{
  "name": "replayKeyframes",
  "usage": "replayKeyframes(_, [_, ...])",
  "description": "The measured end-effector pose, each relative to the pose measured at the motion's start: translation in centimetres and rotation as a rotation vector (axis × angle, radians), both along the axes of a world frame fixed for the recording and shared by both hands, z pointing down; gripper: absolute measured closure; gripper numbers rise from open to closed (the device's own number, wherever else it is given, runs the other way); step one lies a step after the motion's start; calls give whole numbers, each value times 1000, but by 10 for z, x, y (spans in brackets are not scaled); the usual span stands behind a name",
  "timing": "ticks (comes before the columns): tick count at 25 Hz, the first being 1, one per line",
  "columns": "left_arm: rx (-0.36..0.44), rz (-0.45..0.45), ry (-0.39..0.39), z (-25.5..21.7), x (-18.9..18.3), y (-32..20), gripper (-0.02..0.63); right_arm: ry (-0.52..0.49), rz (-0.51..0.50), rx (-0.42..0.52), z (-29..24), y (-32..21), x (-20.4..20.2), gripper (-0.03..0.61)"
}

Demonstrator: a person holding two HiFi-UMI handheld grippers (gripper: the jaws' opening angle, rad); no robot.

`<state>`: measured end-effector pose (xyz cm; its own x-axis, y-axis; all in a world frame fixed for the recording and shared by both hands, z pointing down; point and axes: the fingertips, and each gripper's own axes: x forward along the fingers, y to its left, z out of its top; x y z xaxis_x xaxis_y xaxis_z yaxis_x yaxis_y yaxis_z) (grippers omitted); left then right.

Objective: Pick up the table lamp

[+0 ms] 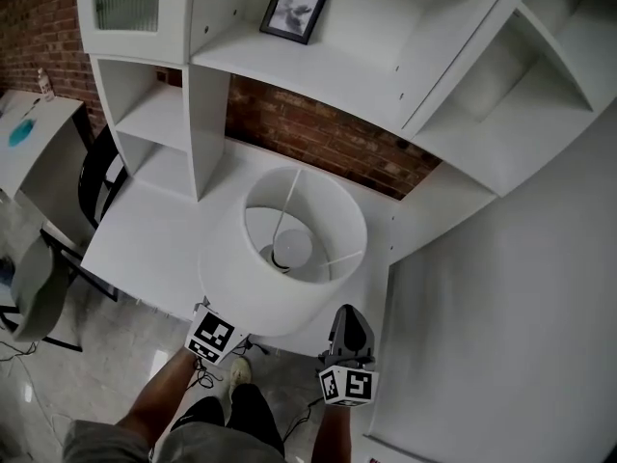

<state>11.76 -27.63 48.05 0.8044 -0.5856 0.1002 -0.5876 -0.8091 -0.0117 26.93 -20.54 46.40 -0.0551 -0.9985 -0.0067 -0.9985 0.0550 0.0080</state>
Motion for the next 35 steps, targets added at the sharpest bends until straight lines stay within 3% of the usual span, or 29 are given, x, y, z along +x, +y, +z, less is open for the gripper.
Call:
replayKeyframes(11, [-4, -31, -15, -52, -26, 42, 462, -1, -31, -4, -53, 21, -21, 555])
replayKeyframes(20, [10, -99, -4, -80, -71, 71, 462, 2, -87, 17, -78, 43, -64, 555])
replayKeyframes(35, [8, -186, -24, -85, -149, 130, 462, -6, -146, 30, -86, 87, -133, 555])
